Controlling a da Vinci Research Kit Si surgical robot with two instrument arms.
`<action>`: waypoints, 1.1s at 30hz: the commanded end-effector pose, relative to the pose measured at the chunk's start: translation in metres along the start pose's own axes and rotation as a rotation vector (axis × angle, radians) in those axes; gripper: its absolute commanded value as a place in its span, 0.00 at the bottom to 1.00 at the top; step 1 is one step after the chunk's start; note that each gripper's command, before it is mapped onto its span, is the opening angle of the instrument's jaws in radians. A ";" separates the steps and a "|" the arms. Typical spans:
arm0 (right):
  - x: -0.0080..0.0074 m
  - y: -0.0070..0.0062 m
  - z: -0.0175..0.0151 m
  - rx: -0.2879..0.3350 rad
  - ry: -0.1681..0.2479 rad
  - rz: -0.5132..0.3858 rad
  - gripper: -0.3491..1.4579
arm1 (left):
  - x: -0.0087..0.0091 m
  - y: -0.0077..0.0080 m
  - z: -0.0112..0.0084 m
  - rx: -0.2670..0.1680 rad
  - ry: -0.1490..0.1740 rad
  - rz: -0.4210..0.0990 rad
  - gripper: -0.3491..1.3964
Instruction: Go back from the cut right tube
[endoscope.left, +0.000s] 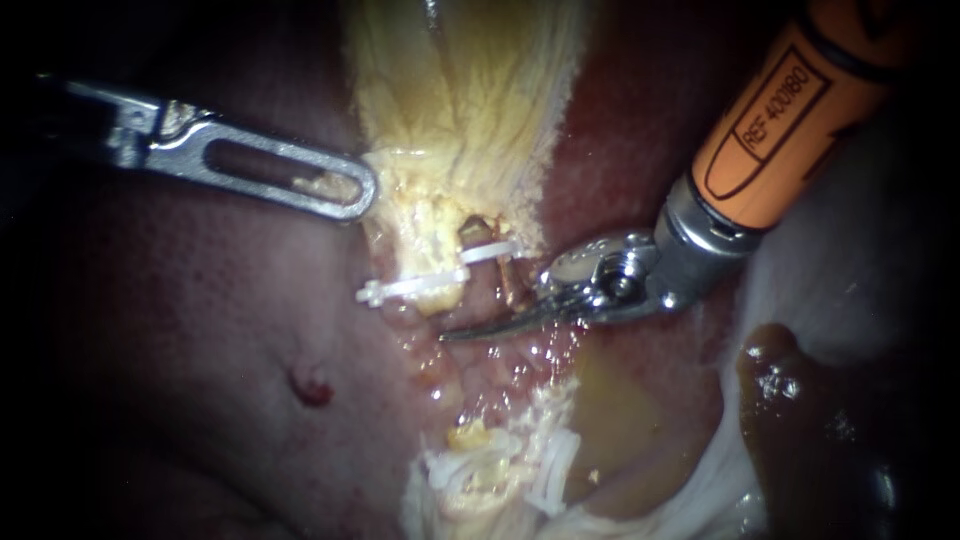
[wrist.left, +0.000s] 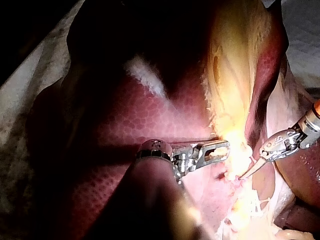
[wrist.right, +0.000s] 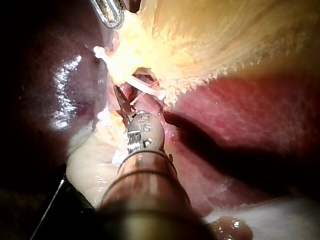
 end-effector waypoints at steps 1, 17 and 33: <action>-0.0001 0.0000 -0.0001 0.002 -0.001 -0.001 0.00 | 0.0000 0.0000 0.0000 0.000 0.000 0.000 0.00; -0.0014 -0.0002 0.0005 0.014 0.011 -0.074 0.85 | 0.0000 0.0004 0.0000 0.000 0.001 0.001 0.00; -0.0029 -0.0034 -0.0024 -0.295 0.135 -0.314 0.99 | 0.0001 0.0006 -0.0001 0.001 0.001 0.002 0.00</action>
